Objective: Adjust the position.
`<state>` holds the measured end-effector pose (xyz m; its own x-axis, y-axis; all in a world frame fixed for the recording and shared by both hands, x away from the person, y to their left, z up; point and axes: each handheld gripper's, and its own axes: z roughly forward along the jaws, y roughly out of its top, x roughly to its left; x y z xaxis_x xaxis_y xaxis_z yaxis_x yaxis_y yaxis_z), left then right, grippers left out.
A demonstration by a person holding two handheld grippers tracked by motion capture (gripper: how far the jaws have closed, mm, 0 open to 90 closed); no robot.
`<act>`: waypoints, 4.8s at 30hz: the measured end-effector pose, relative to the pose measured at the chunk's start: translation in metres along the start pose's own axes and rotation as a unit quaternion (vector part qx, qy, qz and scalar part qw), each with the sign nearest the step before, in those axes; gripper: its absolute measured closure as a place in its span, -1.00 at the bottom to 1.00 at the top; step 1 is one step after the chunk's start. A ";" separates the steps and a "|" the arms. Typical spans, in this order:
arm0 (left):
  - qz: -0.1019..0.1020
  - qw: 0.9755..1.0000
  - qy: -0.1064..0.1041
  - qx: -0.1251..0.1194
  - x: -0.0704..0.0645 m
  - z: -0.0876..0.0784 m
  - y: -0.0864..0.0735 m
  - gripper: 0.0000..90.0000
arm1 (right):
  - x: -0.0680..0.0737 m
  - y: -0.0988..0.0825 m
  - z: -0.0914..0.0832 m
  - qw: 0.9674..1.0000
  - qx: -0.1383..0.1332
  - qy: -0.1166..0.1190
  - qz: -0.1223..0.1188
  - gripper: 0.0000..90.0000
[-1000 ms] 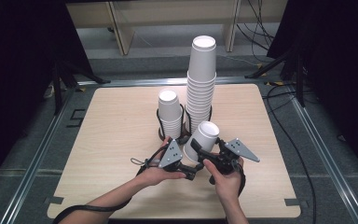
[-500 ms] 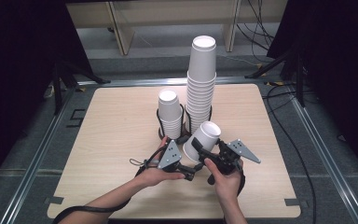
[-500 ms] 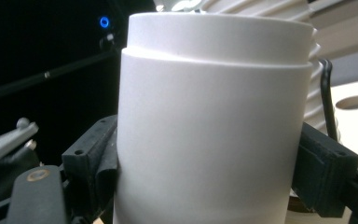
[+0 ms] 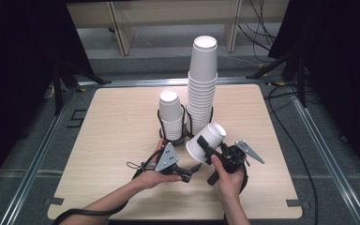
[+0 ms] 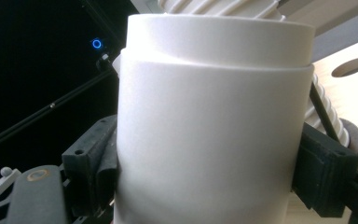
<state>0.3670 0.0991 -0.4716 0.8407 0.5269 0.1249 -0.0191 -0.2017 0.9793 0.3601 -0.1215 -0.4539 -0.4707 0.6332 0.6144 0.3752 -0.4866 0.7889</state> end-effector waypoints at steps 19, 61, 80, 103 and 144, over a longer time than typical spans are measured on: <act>-0.025 1.000 -0.011 -0.002 0.003 0.003 -0.005 -1.00 | -0.003 -0.007 0.005 0.999 -0.001 0.014 0.031 -0.56; -0.006 1.000 -0.031 -0.004 0.003 0.001 0.001 -0.64 | -0.004 -0.016 0.007 0.998 0.029 0.025 0.043 -0.93; 0.004 1.000 -0.025 0.017 0.023 -0.011 0.006 -0.62 | -0.011 -0.013 -0.019 0.996 0.070 0.036 -0.044 -0.88; 0.044 0.992 -0.055 0.106 0.053 -0.045 0.018 -0.62 | -0.025 0.005 -0.030 0.939 0.173 -0.007 -0.298 -0.71; 0.118 0.960 -0.144 0.207 0.066 -0.055 0.032 -0.60 | -0.022 0.015 -0.025 0.900 0.238 0.027 -0.365 -0.65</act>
<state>0.3920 0.1728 -0.4235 0.9553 0.1879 0.2282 -0.0608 -0.6304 0.7739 0.3560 -0.1579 -0.4552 -0.7637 0.6431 -0.0567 0.2437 0.3685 0.8971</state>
